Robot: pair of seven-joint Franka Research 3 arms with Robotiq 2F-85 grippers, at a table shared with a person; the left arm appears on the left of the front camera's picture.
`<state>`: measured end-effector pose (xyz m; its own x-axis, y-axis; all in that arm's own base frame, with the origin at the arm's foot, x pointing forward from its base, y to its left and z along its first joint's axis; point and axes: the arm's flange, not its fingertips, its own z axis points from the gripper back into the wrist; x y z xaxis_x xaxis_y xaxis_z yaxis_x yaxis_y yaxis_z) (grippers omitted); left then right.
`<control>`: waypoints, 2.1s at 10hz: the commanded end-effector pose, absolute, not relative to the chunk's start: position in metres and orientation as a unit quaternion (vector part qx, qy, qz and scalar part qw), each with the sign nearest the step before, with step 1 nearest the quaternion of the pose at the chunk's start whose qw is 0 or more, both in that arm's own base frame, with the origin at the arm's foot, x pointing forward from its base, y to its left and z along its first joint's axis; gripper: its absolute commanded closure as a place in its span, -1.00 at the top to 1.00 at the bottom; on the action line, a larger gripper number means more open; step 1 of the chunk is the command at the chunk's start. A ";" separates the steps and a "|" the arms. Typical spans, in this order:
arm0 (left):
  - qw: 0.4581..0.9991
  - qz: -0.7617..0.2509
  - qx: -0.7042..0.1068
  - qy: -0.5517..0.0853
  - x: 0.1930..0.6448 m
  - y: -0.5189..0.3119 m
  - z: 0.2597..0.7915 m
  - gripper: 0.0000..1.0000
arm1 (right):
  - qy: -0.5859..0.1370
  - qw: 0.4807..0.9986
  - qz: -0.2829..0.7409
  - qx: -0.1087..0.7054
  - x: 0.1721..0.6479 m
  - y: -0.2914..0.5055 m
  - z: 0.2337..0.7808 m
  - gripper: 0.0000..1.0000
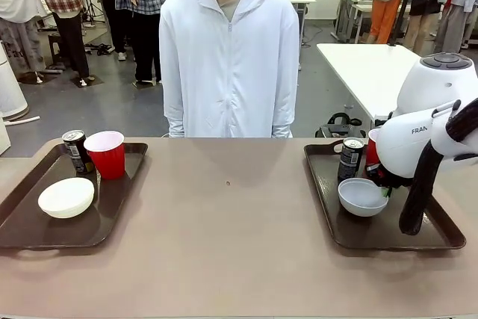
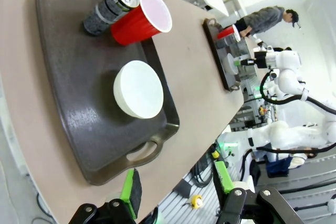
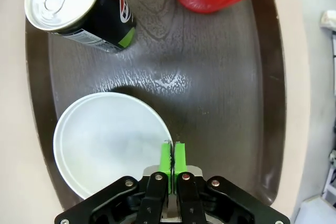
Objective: Prepare tableware on both trays.
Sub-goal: Pick up a Picnic Bowl from the table and place it on a Handle tray.
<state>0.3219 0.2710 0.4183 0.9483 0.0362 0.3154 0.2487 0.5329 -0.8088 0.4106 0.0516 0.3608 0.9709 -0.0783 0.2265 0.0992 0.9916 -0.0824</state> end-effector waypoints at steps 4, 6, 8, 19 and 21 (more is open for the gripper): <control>0.862 -0.057 -0.480 -0.154 0.321 0.271 0.420 0.46 | -0.125 0.989 -0.047 -0.065 0.370 0.049 0.364 1.00; 0.862 -0.057 -0.480 -0.154 0.321 0.271 0.420 0.46 | -0.121 0.989 -0.053 -0.065 0.360 0.052 0.384 0.12; 0.862 -0.057 -0.480 -0.154 0.321 0.271 0.420 0.46 | -0.125 0.991 -0.047 -0.028 0.343 0.063 0.409 0.51; 0.862 -0.057 -0.480 -0.154 0.321 0.271 0.420 0.46 | -0.117 0.993 -0.011 -0.009 0.322 0.093 0.486 0.91; 0.862 -0.057 -0.480 -0.154 0.321 0.271 0.420 0.46 | -0.117 0.993 -0.011 -0.009 0.322 0.093 0.486 0.91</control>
